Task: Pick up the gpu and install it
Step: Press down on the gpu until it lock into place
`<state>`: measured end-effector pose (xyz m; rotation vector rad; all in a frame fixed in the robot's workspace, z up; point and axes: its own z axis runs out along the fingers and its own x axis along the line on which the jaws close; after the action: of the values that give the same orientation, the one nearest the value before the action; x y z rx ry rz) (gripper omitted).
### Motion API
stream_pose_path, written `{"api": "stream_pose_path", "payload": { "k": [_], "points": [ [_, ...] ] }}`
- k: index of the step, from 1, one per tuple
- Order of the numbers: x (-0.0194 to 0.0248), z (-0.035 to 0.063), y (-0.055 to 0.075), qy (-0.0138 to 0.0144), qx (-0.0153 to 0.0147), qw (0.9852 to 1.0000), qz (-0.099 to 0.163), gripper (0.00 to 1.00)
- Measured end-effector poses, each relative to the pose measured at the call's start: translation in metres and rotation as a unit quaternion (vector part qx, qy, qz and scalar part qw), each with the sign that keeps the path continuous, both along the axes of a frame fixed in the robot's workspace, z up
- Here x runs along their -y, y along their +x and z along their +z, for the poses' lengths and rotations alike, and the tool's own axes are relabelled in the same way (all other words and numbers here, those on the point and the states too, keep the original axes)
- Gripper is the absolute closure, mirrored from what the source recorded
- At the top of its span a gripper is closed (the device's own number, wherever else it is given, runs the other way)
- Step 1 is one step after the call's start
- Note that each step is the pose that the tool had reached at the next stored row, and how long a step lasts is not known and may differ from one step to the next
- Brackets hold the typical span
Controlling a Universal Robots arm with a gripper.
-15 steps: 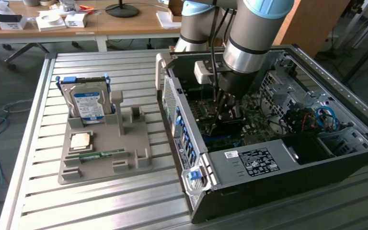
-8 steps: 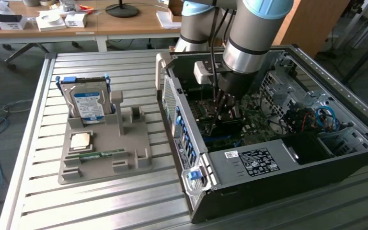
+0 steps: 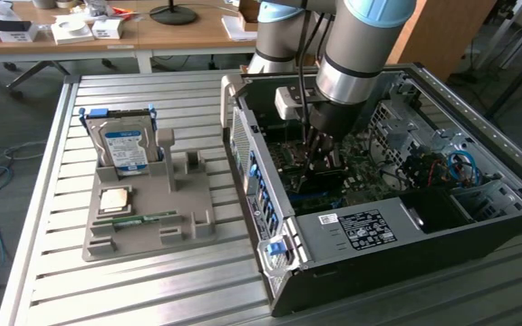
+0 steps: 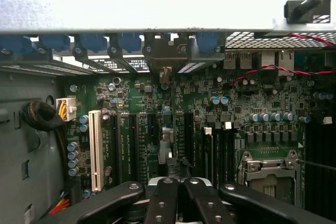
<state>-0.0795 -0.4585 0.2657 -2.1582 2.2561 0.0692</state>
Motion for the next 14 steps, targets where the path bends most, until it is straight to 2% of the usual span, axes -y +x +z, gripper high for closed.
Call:
{"api": "stream_pose_path", "payload": {
  "k": [14],
  "points": [
    [0.0,-0.0008,-0.0001,0.0,0.0,1.0,0.0,0.89]
  ]
}}
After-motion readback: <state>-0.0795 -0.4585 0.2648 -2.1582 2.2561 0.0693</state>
